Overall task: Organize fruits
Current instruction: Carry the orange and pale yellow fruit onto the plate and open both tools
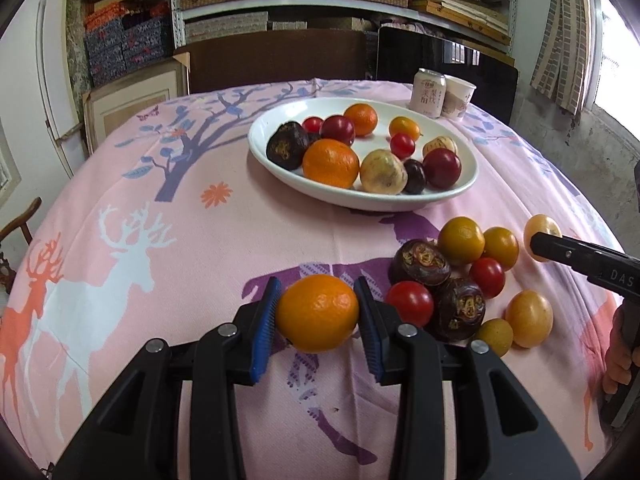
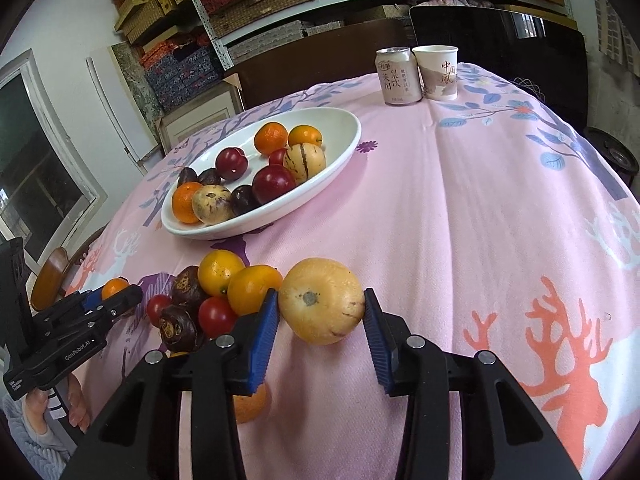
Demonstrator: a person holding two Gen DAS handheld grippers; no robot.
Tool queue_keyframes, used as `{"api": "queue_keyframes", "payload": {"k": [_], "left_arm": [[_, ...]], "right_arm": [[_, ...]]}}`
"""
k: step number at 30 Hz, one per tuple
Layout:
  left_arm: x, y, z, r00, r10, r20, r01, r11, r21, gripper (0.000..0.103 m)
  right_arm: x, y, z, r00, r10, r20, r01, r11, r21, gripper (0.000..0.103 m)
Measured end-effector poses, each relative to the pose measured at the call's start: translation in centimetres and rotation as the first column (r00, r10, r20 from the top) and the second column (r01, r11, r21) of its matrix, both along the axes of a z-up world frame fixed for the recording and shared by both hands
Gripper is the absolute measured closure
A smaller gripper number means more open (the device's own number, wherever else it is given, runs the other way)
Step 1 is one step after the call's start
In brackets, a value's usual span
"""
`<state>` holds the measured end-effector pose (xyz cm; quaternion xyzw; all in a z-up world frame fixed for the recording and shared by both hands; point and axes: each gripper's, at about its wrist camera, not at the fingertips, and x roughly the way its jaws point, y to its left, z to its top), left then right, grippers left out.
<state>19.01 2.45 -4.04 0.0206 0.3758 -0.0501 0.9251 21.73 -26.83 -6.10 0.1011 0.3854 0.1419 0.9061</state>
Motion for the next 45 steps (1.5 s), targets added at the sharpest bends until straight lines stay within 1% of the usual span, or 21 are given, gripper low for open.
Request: {"api": "queue_keyframes", "payload": {"k": [7,10,16,22,24,27,31,32,33,34,35,37,38,39,42,45], "left_arm": [[-0.9,0.2,1.9,0.995,0.030,0.092,-0.032,0.999,0.024,0.066],[-0.4,0.1,3.1,0.993,0.025,0.115,-0.027,0.999,0.017,0.066],[3.5,-0.8,5.6,0.993,-0.010,0.114,0.012,1.000,-0.013,0.066],[8.3,-1.7,7.3,0.993,-0.023,0.119,0.028,0.999,-0.043,0.066],[10.1,-1.9,7.2,0.994,-0.019,0.109,0.026,0.998,-0.055,0.066],[12.6,-2.3,6.3,0.997,-0.032,0.074,0.038,0.995,-0.094,0.066],[14.3,-2.4,4.2,0.998,-0.050,0.024,0.052,0.994,-0.097,0.066],[14.5,-2.3,3.8,0.999,-0.052,0.017,0.053,0.993,-0.104,0.066],[14.6,-2.0,3.5,0.999,-0.050,0.012,0.051,0.992,-0.119,0.059],[14.6,-1.6,3.4,0.999,-0.036,0.016,0.038,0.990,-0.137,0.049],[14.4,-1.2,3.5,0.999,-0.024,0.023,0.027,0.988,-0.152,0.046],[13.8,-0.8,4.0,0.999,-0.023,0.038,0.029,0.984,-0.174,0.044],[13.5,-0.7,4.3,0.999,-0.022,0.046,0.030,0.985,-0.171,0.044],[13.0,-0.7,4.6,0.998,-0.022,0.056,0.031,0.986,-0.165,0.043],[11.2,-0.5,5.0,0.997,-0.004,0.082,0.015,0.990,-0.138,0.033],[8.9,-0.3,4.8,0.996,0.005,0.090,0.005,0.993,-0.116,0.031]], "right_arm": [[-0.8,-0.2,1.0,0.999,-0.011,0.049,0.010,1.000,0.015,0.060],[-1.1,-0.1,1.7,0.997,-0.008,0.078,0.006,1.000,0.026,0.060],[0.6,0.9,4.3,0.994,0.025,0.109,-0.027,0.999,0.024,0.060],[4.5,1.7,7.5,0.989,0.031,0.147,-0.036,0.999,0.028,0.060],[6.5,2.5,7.9,0.988,0.039,0.147,-0.043,0.999,0.022,0.060],[9.5,3.8,7.3,0.992,0.055,0.113,-0.059,0.997,0.039,0.060],[12.3,4.9,5.5,0.996,0.077,0.043,-0.082,0.990,0.115,0.059],[12.7,4.6,5.1,0.997,0.079,0.027,-0.082,0.986,0.148,0.053],[12.7,4.3,4.9,0.997,0.073,0.022,-0.075,0.983,0.169,0.049],[12.6,3.6,4.9,0.998,0.054,0.025,-0.057,0.979,0.197,0.045],[12.3,3.0,4.9,0.999,0.036,0.029,-0.042,0.974,0.221,0.045],[11.9,2.1,5.2,0.999,0.025,0.031,-0.032,0.968,0.248,0.045],[11.5,1.7,5.4,0.999,0.014,0.038,-0.023,0.967,0.255,0.045],[11.1,1.4,5.5,0.999,0.005,0.043,-0.016,0.967,0.255,0.044],[9.6,0.6,5.5,0.998,-0.017,0.053,0.003,0.966,0.260,0.041],[7.6,-0.2,4.9,0.997,-0.036,0.063,0.019,0.967,0.254,0.038]]}}
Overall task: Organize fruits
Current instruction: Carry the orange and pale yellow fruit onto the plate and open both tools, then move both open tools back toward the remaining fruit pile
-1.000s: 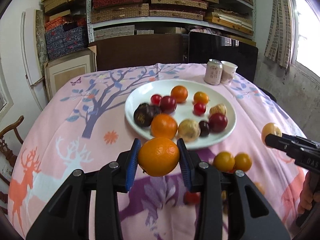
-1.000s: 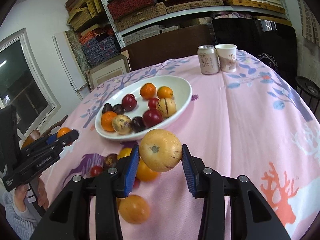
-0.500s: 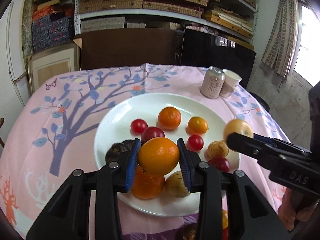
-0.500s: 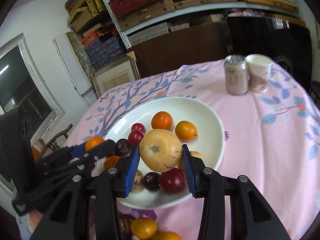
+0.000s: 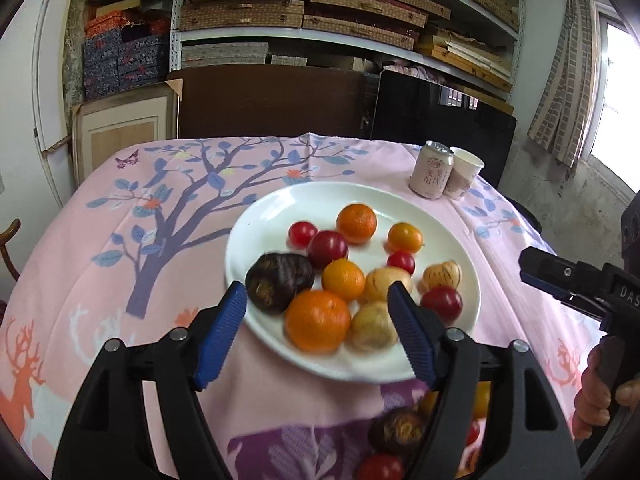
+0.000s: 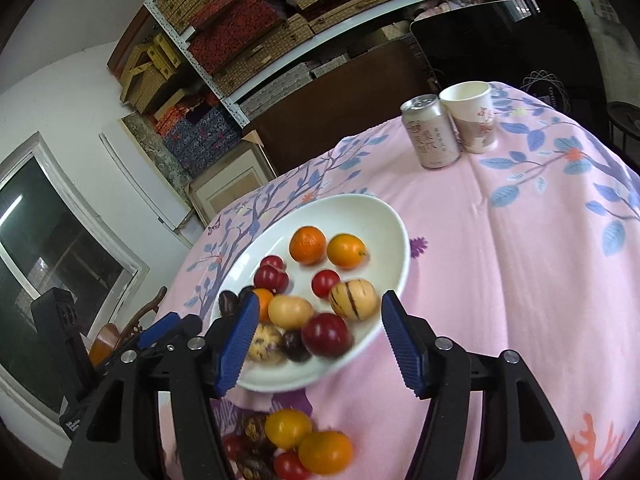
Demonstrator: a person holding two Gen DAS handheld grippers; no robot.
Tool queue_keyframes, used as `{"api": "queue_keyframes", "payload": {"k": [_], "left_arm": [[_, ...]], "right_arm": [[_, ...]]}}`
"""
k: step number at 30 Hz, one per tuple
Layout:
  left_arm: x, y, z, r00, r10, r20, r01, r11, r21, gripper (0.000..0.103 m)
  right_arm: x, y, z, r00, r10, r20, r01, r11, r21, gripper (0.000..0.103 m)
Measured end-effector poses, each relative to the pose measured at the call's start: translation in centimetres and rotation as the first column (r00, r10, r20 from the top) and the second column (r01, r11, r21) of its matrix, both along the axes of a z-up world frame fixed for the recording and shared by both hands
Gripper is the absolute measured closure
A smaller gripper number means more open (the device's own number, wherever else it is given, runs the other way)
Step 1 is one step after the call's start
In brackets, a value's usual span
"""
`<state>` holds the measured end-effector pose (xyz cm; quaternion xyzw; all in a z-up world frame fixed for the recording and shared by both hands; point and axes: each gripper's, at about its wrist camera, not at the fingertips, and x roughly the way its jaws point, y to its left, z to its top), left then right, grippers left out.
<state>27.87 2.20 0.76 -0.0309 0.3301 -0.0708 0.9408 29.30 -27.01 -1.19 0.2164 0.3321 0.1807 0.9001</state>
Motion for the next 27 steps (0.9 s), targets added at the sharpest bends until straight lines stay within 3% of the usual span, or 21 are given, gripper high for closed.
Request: {"api": "queue_keyframes", "payload": {"k": [3,6,10,13,27], "left_arm": [[-2.8,0.2,-0.9,1.000,0.011,-0.004,-0.011,1.000,0.018,0.021],[-5.2,0.0,-2.0,1.000,0.015,-0.012,-0.014,0.998,0.059,0.020],[-7.8,0.2,-2.7,1.000,0.024,-0.017,-0.023,0.998,0.064,0.015],[-9.2,0.1,-3.3,0.999,0.021,-0.024,-0.020,0.998,0.066,0.014],[-9.2,-1.2,-4.7,0.997,-0.013,-0.081,0.021,0.995,0.099,0.012]], "right_arm": [[-2.2,-0.4,-1.0,1.000,-0.015,-0.007,0.015,0.999,-0.034,0.036],[-4.3,-0.5,-1.6,1.000,-0.006,-0.013,0.005,0.999,-0.049,0.033],[-7.2,-0.5,-2.1,1.000,-0.015,0.018,0.017,0.997,-0.076,0.023],[-8.3,-0.7,-2.7,1.000,-0.021,0.009,0.022,0.995,-0.093,0.022],[-8.9,-1.0,-3.4,1.000,-0.028,-0.015,0.026,0.995,-0.096,0.021]]}}
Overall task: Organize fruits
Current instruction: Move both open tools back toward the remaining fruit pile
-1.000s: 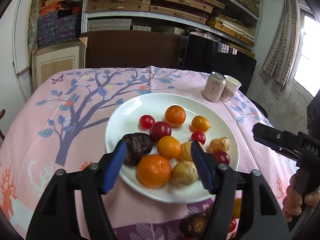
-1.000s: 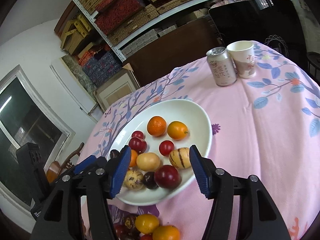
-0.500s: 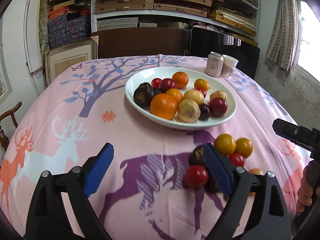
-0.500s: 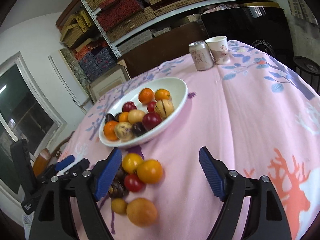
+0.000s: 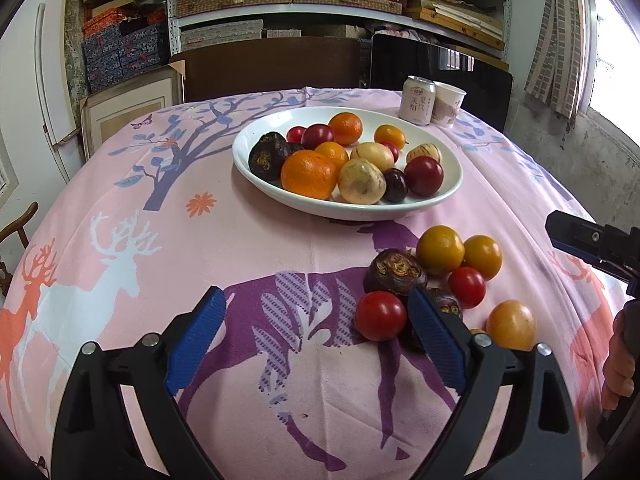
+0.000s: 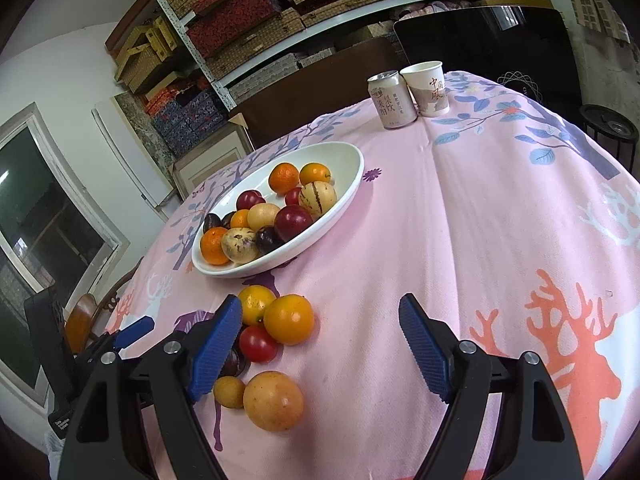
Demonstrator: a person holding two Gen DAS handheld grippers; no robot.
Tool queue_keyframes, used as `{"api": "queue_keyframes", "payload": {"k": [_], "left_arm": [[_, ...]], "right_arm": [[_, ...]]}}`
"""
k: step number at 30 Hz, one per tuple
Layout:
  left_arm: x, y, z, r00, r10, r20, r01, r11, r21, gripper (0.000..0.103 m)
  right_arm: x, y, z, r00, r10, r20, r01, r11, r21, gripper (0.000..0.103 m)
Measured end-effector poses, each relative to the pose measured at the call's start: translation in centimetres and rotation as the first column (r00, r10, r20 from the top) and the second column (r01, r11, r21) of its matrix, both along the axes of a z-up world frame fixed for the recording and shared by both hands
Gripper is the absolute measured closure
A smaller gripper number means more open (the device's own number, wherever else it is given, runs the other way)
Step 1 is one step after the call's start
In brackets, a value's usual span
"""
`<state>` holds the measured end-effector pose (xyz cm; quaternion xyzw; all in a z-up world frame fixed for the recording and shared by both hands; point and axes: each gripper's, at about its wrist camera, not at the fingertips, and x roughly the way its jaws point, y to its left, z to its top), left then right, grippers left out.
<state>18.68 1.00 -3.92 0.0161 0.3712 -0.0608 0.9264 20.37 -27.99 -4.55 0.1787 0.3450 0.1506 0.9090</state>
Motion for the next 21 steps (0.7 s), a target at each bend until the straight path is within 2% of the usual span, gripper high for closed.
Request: {"api": "queue_keyframes", "payload": {"k": [5,9,13,17,19,21], "left_arm": [[0.7,0.2,-0.6,0.999,0.017,-0.045,-0.017,1.000,-0.002,0.012],[1.0,1.1,-0.9,0.997,0.046,-0.063,-0.047,0.999,-0.015,0.007],[0.6,2.9,0.0,0.989,0.148,-0.013,-0.147,0.988,0.056,0.007],[-0.5,5.2,1.1,0.984,0.177,0.016,-0.176,0.983,-0.049,0.007],[-0.9,5.0,1.0,0.985,0.170,0.014,-0.169,0.984,-0.048,0.007],[-0.8,4.1,0.5,0.990,0.142,0.002,-0.142,0.990,-0.014,0.007]], "right_arm": [[-0.1,0.0,0.1,1.000,-0.001,0.002,0.001,1.000,0.002,0.021],[0.0,-0.2,-0.1,1.000,-0.006,-0.008,0.006,1.000,0.011,0.021],[0.0,-0.4,-0.2,1.000,-0.013,-0.014,0.013,1.000,0.021,0.020],[0.1,-0.6,-0.2,1.000,-0.018,-0.019,0.019,0.999,0.034,0.017],[0.0,-0.5,-0.1,1.000,-0.013,-0.016,0.014,0.999,0.032,0.017],[0.0,-0.4,-0.1,1.000,-0.008,-0.012,0.009,1.000,0.025,0.017]]}}
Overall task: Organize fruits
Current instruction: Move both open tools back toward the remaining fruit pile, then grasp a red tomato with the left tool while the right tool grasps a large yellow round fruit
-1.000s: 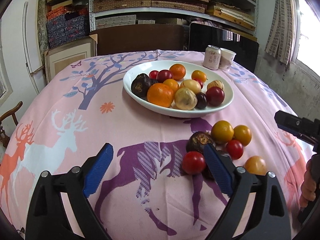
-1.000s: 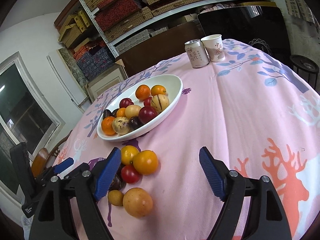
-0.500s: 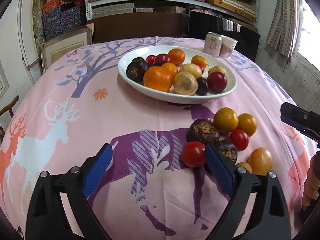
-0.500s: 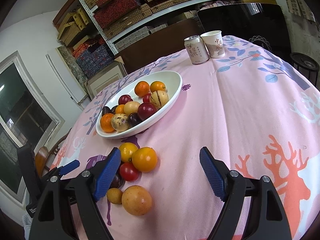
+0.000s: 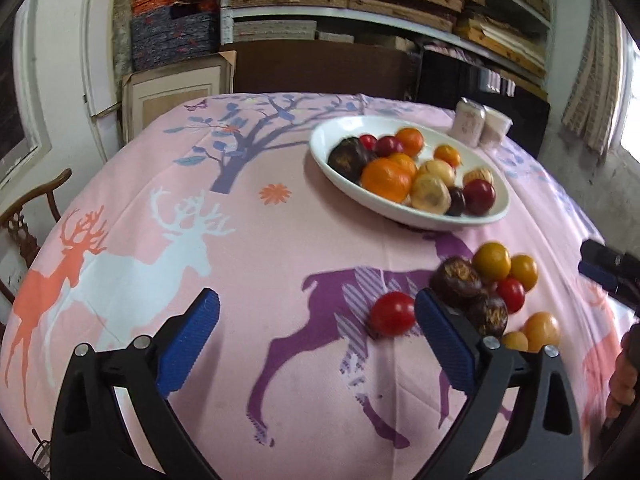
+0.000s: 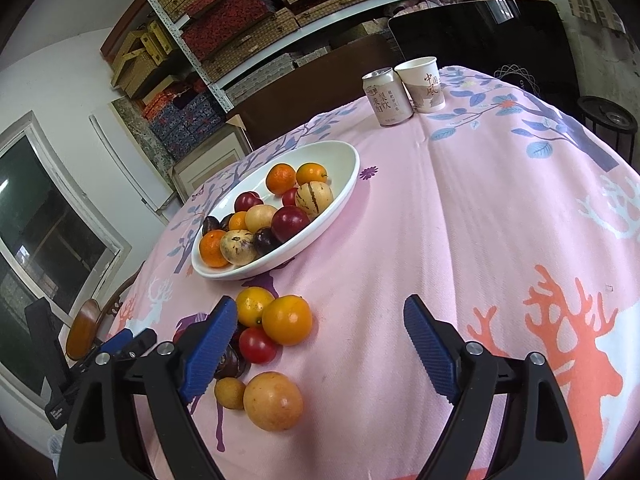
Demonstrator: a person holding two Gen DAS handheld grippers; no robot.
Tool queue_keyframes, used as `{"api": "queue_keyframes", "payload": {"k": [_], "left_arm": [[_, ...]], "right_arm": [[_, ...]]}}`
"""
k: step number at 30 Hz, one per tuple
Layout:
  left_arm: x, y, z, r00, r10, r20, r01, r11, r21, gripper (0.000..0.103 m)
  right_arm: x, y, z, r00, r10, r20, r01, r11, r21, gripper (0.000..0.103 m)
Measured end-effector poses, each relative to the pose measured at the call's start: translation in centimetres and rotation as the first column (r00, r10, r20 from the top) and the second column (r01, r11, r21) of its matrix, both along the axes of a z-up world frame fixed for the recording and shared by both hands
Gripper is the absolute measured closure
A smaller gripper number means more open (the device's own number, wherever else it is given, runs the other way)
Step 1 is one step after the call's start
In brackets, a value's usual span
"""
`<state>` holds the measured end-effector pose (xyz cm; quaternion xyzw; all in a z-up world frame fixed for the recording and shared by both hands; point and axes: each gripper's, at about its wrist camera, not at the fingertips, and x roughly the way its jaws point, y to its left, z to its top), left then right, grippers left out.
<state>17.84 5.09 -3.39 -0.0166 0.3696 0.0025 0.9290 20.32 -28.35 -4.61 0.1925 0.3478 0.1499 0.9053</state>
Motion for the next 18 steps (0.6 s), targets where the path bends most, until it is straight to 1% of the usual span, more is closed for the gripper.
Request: {"api": "queue_keyframes", "payload": {"k": [2,4,6,8,9,10,13,15,17,18], "left_arm": [[0.1,-1.4,-0.5,0.999,-0.032,-0.015,0.033,0.997,0.063,0.007],[-0.1,-2.3,-0.6,0.998,-0.057,-0.014,0.059,0.994,0.097,0.007],[-0.3,-2.5,-0.6,0.998,-0.069,-0.009,0.069,0.992,0.102,0.007],[-0.2,-2.4,-0.7,0.997,-0.074,-0.017,0.075,0.993,0.090,0.007],[-0.1,-2.3,-0.8,0.997,-0.080,-0.023,0.081,0.994,0.079,0.011],[0.0,-2.3,-0.9,0.995,-0.091,-0.031,0.093,0.994,0.065,0.021],[0.3,-2.6,-1.4,0.989,-0.136,-0.067,0.138,0.990,0.035,0.036],[0.3,-2.8,-1.5,0.985,-0.158,-0.070,0.160,0.987,0.024,0.040],[0.4,-3.0,-1.6,0.982,-0.171,-0.074,0.172,0.985,0.012,0.041],[0.5,-3.0,-1.7,0.980,-0.181,-0.082,0.182,0.983,-0.002,0.043]], "right_arm": [[0.0,0.0,0.0,1.000,0.001,0.002,-0.001,1.000,-0.004,0.017],[0.0,0.0,0.0,1.000,0.000,0.000,0.000,1.000,-0.005,0.017],[0.0,-0.1,0.0,1.000,-0.002,0.000,0.002,1.000,-0.005,0.017],[0.0,0.0,0.0,1.000,-0.002,0.000,0.002,1.000,-0.008,0.017],[0.0,0.0,0.0,1.000,0.000,-0.001,0.000,1.000,-0.008,0.017],[0.0,0.0,-0.1,1.000,0.001,-0.001,-0.001,1.000,-0.010,0.017],[0.0,0.1,-0.1,1.000,0.001,-0.004,-0.001,1.000,-0.011,0.017],[0.0,0.0,-0.1,1.000,0.000,-0.006,0.000,1.000,-0.009,0.017],[0.0,0.1,-0.1,1.000,0.001,-0.005,-0.001,1.000,-0.011,0.017],[0.0,0.1,-0.1,1.000,0.002,-0.005,-0.002,1.000,-0.013,0.017]]}}
